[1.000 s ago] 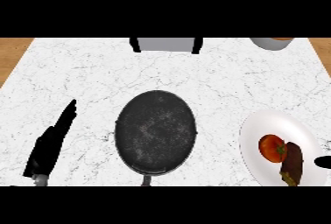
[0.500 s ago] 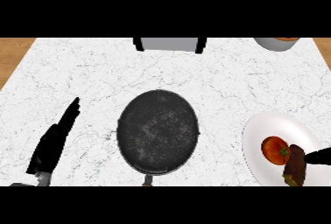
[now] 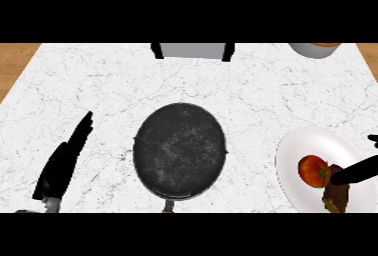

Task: Pick the sweet potato from the plate and place it in the pan

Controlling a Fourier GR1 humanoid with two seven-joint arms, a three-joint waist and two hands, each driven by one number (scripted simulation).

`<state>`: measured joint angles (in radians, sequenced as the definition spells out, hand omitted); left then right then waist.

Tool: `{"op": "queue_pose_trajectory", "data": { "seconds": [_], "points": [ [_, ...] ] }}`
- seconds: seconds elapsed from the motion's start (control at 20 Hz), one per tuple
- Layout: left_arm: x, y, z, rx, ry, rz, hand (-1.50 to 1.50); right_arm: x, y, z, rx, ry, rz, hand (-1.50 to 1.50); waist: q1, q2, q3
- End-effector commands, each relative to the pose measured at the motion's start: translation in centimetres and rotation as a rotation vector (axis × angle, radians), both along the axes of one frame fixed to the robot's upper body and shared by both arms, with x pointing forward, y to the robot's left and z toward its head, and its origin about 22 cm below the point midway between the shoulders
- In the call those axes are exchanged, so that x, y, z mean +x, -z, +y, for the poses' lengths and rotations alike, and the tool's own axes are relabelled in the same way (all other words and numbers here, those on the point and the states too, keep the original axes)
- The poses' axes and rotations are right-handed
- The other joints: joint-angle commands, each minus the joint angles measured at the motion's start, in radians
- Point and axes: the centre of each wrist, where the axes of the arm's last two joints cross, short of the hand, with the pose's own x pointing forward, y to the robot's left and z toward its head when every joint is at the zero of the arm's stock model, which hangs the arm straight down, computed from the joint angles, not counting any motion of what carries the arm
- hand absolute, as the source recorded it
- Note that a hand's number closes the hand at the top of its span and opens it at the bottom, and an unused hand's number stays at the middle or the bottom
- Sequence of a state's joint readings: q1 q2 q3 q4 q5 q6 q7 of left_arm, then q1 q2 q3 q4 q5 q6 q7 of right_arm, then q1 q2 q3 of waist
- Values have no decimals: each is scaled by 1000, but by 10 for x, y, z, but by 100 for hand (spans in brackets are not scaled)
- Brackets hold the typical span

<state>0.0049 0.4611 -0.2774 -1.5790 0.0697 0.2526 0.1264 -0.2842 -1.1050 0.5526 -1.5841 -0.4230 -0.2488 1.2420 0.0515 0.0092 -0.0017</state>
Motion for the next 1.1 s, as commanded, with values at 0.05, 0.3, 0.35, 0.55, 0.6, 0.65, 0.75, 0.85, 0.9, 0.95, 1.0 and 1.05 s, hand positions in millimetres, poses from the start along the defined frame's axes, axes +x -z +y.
{"op": "queue_pose_trajectory", "data": {
  "seconds": [0.05, 0.3, 0.35, 0.55, 0.6, 0.65, 0.75, 0.85, 0.9, 0.95, 1.0, 1.05],
  "points": [
    [-1, 13, -1, 8, -8, 15, 0, 29, -3, 12, -24, 103, 190, -150, 2, 3, -1],
    [-3, 5, 3, 3, -22, -4, 0, 21, 20, 15, -22, 93, 284, -150, -16, -5, -1],
    [2, -5, 9, 1, -6, 0, 0, 24, 29, 3, -52, 117, 297, -150, -12, -2, 0],
    [6, 8, 3, 13, -16, 1, 0, 36, 31, 18, -32, 116, 304, -150, -16, -2, -1],
    [-2, 7, 7, 7, -30, 13, 0, 26, 42, 22, -40, 102, 328, -150, -25, -7, 0],
    [-4, 11, 6, -3, -33, 22, 0, 31, 39, 23, -24, 104, 326, -150, -25, -7, 0],
    [-8, 10, 21, 5, -41, 22, 0, 25, 53, 24, -13, 102, 335, -150, -30, -8, 0],
    [-10, 11, 3, 6, -18, -3, 0, 34, 51, 27, -25, 119, 351, -150, -20, -8, 0],
    [-3, 5, 21, 17, -45, 0, 0, 25, 65, 27, -28, 115, 367, -150, -31, -8, 0],
    [-10, 5, 23, 13, -42, 11, 0, 33, 46, 24, -4, 110, 359, -150, -31, -10, 0],
    [2, 8, 23, 8, -37, -2, 0, 34, 52, 19, -5, 102, 347, -150, -40, -7, 0],
    [3, 7, 12, 8, -51, 16, 0, 31, 64, 26, -9, 101, 344, -150, -41, -8, 1]
  ]
}}
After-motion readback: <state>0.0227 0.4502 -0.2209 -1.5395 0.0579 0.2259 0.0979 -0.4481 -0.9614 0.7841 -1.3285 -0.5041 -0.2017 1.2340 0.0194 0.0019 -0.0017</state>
